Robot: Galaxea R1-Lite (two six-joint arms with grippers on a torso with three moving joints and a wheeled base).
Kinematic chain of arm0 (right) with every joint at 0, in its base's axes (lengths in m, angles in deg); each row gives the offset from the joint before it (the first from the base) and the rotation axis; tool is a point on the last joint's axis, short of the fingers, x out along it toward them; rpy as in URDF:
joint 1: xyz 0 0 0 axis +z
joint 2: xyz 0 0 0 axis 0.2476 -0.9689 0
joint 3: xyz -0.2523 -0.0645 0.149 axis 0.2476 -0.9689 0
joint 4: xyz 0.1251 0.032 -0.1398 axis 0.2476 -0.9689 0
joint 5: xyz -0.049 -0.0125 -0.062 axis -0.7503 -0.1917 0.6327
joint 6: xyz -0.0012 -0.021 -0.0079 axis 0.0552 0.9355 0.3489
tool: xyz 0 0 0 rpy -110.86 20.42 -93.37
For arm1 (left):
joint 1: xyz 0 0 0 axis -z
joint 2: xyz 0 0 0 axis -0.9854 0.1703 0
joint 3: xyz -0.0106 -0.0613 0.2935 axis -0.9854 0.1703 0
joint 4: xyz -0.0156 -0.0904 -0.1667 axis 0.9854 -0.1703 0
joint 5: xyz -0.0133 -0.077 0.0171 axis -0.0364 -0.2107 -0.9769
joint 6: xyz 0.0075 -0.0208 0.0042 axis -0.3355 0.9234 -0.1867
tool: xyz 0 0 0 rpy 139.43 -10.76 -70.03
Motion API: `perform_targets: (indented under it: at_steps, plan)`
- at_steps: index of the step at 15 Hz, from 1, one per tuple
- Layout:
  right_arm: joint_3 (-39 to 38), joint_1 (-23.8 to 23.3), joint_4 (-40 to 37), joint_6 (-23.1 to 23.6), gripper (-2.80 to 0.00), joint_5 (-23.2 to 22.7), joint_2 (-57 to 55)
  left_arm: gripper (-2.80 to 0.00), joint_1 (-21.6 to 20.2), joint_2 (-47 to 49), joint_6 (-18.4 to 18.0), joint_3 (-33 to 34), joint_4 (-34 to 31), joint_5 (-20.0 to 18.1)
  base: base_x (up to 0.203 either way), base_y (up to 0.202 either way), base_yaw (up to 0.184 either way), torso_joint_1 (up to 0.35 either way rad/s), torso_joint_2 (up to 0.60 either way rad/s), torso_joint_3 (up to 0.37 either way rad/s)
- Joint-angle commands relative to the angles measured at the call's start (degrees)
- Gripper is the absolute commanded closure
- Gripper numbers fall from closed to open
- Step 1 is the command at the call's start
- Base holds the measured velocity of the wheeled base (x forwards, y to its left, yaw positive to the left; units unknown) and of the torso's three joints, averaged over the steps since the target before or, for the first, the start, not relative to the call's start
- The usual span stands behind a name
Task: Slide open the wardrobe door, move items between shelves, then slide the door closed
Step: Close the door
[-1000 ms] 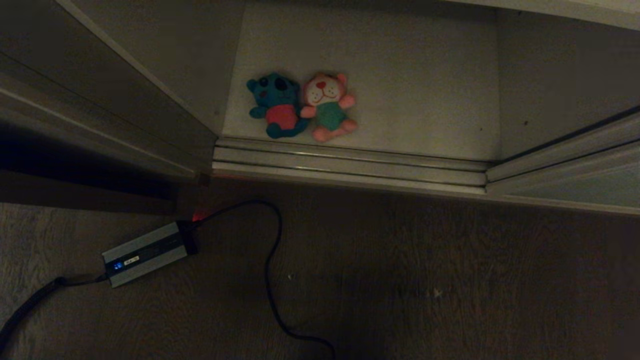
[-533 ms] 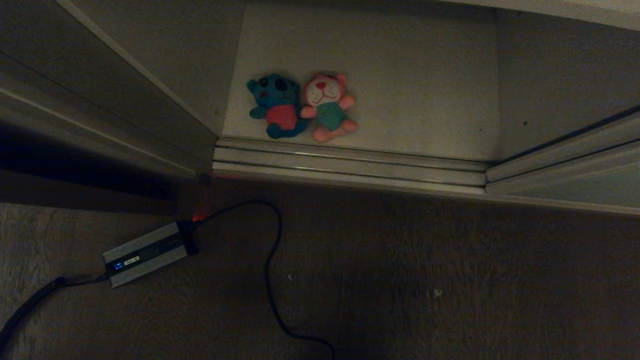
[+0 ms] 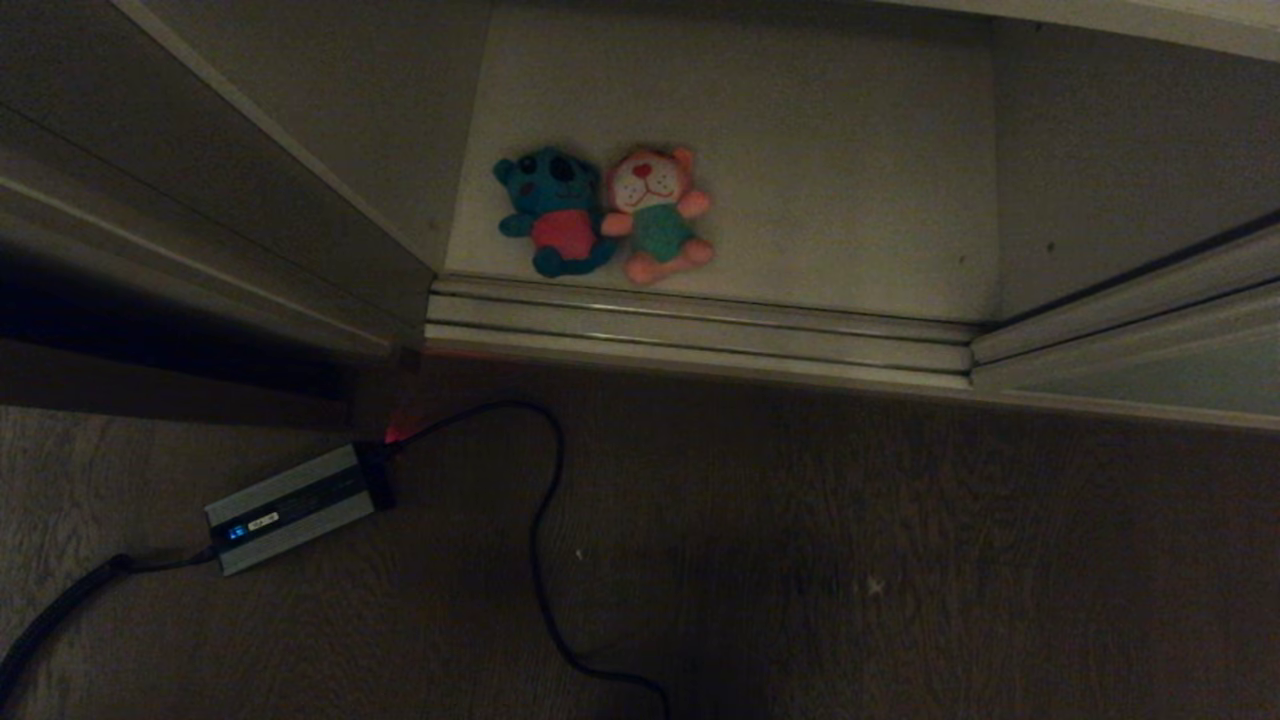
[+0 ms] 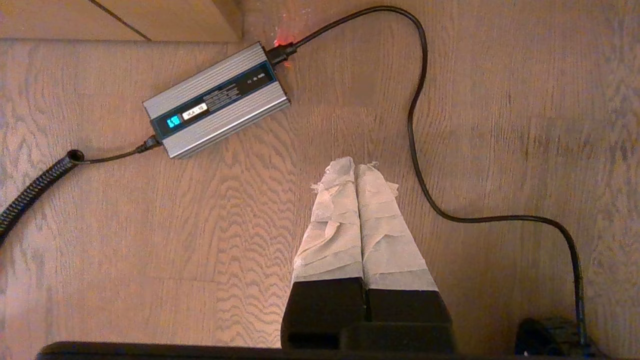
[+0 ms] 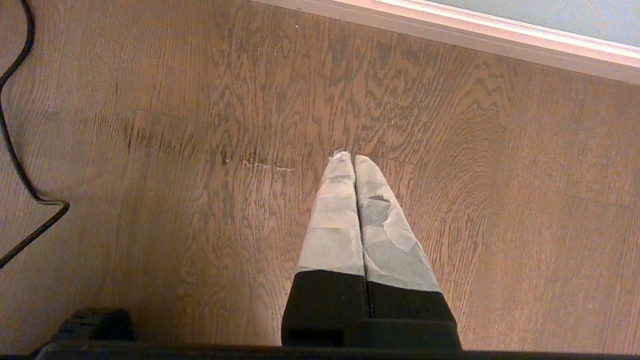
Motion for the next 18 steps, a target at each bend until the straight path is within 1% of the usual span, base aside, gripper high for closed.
perform_targets:
  at_steps: [1,4,5,6,8,16,18]
  plan:
    - [-0.18,0.01,-0.02,0.03,0.00,-0.03,0.00,0.00,-0.02,0.27,0.03,0.05,-0.15,0.11,0.000,0.000,0.000,0.000,0.00,0.000]
    - [-0.18,0.01,-0.02,0.03,0.00,-0.03,0.00,0.00,-0.05,0.27,0.67,0.11,0.01,0.22,0.000,0.000,0.000,0.000,0.00,0.000]
    - [-0.25,0.01,-0.02,0.03,0.00,-0.03,0.00,0.00,-0.05,0.27,1.35,0.05,0.18,0.48,0.000,0.000,0.000,0.000,0.00,0.000]
    - [-0.18,0.01,-0.02,-0.05,0.00,-0.03,0.00,0.00,-0.05,0.27,2.83,0.05,0.14,1.01,0.000,0.000,0.000,0.002,0.01,0.031]
    - [-0.21,0.01,-0.02,0.03,0.00,-0.03,0.00,0.00,-0.05,0.27,3.26,0.05,0.20,1.25,0.000,0.000,0.000,0.002,0.00,0.128]
    - [-0.24,0.01,-0.02,0.03,0.00,-0.03,0.00,0.00,0.04,0.27,2.64,0.05,-0.07,1.25,0.000,0.000,0.000,0.001,0.00,0.195]
    - [-0.18,0.01,-0.02,0.03,0.00,-0.03,0.00,0.00,-0.02,0.27,1.60,0.05,0.01,1.15,0.000,0.000,0.000,0.004,0.00,0.204]
